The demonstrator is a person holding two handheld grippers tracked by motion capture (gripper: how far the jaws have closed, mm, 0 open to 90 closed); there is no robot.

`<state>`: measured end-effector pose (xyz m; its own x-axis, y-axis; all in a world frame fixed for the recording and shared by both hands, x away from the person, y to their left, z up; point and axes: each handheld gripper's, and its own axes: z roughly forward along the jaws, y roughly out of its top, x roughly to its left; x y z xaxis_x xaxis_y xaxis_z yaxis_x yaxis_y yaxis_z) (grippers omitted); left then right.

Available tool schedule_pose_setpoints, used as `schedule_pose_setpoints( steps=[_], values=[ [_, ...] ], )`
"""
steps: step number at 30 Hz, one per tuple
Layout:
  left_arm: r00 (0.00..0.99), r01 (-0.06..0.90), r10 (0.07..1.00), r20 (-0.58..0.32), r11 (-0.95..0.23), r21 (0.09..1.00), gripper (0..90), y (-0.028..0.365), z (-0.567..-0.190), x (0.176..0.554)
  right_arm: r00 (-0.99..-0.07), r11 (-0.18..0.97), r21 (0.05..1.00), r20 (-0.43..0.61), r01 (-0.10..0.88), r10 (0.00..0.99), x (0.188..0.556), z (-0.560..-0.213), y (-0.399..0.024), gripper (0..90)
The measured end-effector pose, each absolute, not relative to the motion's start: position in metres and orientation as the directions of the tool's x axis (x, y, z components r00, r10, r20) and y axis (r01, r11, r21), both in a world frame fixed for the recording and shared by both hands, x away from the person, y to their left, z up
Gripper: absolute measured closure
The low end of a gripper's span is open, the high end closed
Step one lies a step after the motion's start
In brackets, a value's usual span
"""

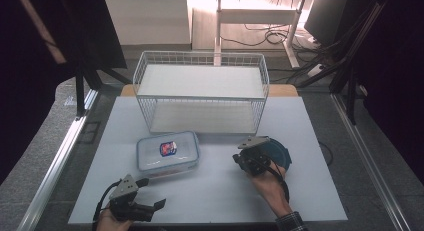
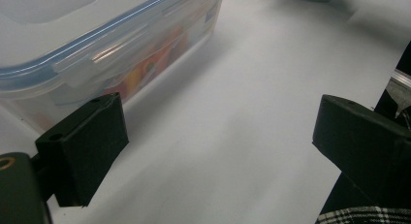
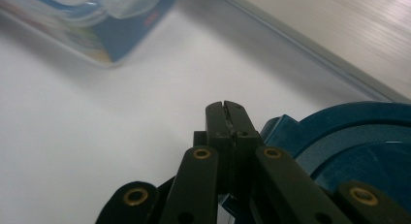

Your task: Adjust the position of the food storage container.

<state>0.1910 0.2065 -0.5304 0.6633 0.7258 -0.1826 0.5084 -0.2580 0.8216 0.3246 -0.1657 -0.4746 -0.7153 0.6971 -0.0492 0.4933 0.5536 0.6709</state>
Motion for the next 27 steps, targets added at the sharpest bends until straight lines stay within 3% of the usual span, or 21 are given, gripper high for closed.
schedule_pose_setpoints(
  steps=[23, 27],
  values=[
    [0.628, 0.537, 0.751, -0.204, -0.228, 0.812, 6.5, 0.215, -0.531, 0.191, -0.546, 0.377, 0.702, 0.019, 0.604, 0.838, 0.339, -0.470, -0.261, 89.7],
    [0.603, 0.552, 0.778, -0.174, -0.250, 0.795, 7.0, 0.218, -0.531, 0.191, -0.518, 0.355, 0.707, 0.018, 0.612, 0.855, 0.342, -0.470, -0.273, 89.7]
  ],
)
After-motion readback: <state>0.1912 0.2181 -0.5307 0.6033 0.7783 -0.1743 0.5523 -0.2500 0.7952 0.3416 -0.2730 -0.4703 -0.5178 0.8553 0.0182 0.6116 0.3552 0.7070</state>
